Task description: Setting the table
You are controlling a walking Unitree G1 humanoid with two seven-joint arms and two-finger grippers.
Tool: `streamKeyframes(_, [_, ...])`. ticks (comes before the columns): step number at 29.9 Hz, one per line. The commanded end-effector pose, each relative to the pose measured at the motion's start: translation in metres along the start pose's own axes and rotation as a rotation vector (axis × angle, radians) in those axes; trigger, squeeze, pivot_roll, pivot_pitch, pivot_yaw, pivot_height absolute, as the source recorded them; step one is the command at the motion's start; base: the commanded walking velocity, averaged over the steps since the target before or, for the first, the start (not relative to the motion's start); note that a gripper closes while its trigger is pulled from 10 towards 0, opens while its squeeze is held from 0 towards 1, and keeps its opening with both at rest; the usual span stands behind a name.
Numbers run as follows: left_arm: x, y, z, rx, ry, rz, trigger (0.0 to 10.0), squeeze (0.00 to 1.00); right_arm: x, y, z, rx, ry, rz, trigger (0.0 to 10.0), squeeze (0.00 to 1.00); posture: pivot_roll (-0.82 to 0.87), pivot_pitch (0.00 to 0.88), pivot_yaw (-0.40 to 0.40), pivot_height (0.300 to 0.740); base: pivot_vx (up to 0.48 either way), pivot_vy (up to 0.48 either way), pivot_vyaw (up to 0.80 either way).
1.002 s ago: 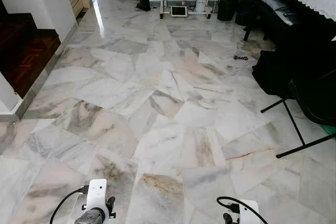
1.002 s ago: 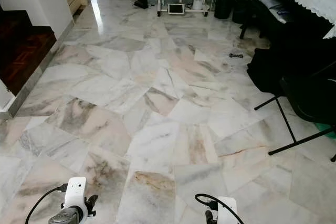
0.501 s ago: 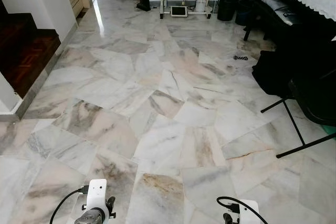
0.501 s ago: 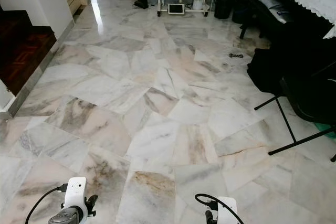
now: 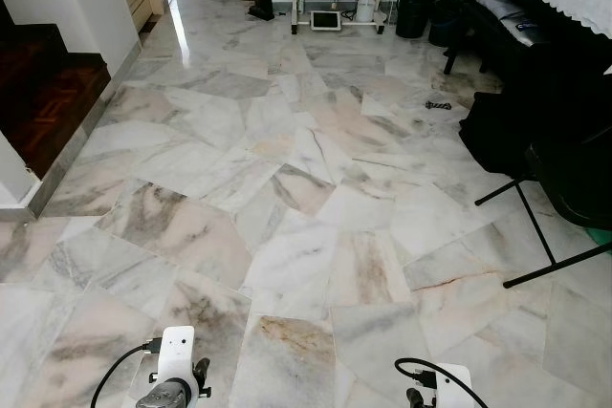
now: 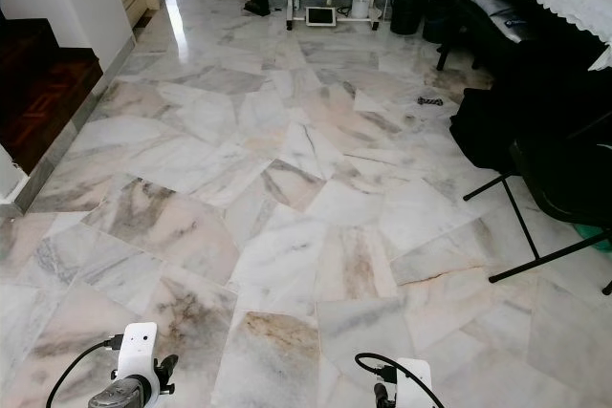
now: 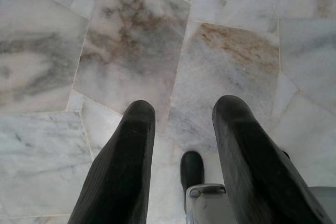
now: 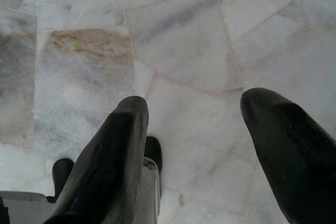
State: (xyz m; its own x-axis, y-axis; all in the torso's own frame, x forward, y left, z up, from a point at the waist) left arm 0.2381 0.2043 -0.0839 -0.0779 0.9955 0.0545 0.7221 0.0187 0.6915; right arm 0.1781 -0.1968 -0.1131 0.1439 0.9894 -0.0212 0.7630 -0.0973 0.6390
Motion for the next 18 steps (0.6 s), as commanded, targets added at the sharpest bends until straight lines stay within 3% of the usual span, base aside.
streamKeyframes(1, [0.0235, -0.0376, -0.0110, 0.124, -0.021, 0.088, 10.0, 0.00, 0.0292, 0.0181, 0.0074, 0.014, 0.104, 0.196, 10.0, 0.00, 0.01, 0.009, -0.084, 0.740, 0.000, 0.000, 0.00])
streamKeyframes(4, [0.0156, -0.0424, -0.0117, 0.131, -0.040, 0.095, 10.0, 0.00, 0.0298, 0.0208, 0.0071, -0.013, 0.116, 0.177, 10.0, 0.00, 0.04, 0.000, -0.101, 0.740, 0.000, 0.000, 0.00])
streamKeyframes(18, [0.0154, -0.0386, -0.0104, 0.123, -0.034, 0.077, 10.0, 0.00, 0.0315, 0.0247, 0.0084, -0.007, 0.130, 0.210, 10.0, 0.00, 0.07, 0.000, -0.098, 0.740, 0.000, 0.000, 0.00])
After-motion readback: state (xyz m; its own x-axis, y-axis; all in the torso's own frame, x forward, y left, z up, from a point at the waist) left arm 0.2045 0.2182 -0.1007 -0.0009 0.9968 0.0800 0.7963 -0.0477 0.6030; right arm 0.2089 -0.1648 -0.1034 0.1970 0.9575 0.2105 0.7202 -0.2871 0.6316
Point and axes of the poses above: a point about 5 cm out from each wrist's last joint towards the gripper, its own z axis pointing out of the wrist towards the gripper, its own y axis along the axis of the wrist's last joint, x = y × z, the point moved 3 cm from there along z, pointing out of the wrist towards the gripper, and after that the axes turned 1 degree about z, right-handed, at the moved point
